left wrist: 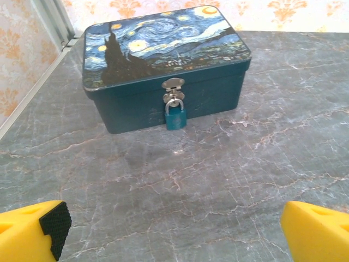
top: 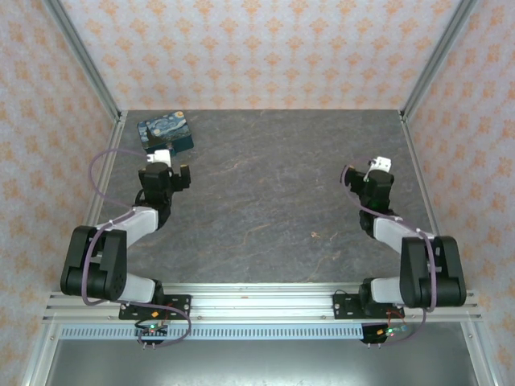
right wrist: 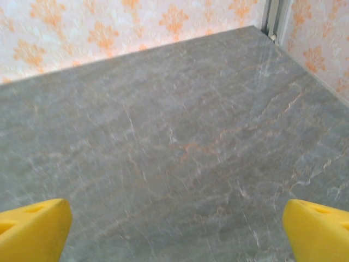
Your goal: Unlock a padlock with a key
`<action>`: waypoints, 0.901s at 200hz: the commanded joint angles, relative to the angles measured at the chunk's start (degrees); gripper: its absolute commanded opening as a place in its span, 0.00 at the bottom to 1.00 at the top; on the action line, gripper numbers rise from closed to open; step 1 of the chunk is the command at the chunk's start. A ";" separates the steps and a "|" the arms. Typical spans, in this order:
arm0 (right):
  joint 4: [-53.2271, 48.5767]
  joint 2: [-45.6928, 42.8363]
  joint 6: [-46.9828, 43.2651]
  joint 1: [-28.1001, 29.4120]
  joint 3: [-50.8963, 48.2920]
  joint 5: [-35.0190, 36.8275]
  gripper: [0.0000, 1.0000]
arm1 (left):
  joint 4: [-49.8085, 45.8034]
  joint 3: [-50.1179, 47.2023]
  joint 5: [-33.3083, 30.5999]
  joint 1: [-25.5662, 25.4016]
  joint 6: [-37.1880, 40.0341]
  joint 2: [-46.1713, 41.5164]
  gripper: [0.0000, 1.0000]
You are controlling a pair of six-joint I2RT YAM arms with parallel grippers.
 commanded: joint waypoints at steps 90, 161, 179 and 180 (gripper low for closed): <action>-20.94 -3.11 24.53 -1.13 10.94 -20.41 0.98 | -47.30 57.27 7.05 9.26 -17.24 28.21 1.00; -23.60 -1.08 28.35 5.28 11.91 -23.84 0.95 | -61.13 89.54 7.59 12.60 -19.42 52.59 1.00; -22.93 -1.43 29.17 6.52 11.44 -24.41 0.95 | -61.51 92.51 7.63 13.77 -20.67 55.65 1.00; -22.93 -1.44 29.17 6.58 11.44 -24.37 0.95 | -61.49 92.55 7.65 13.83 -20.74 55.75 1.00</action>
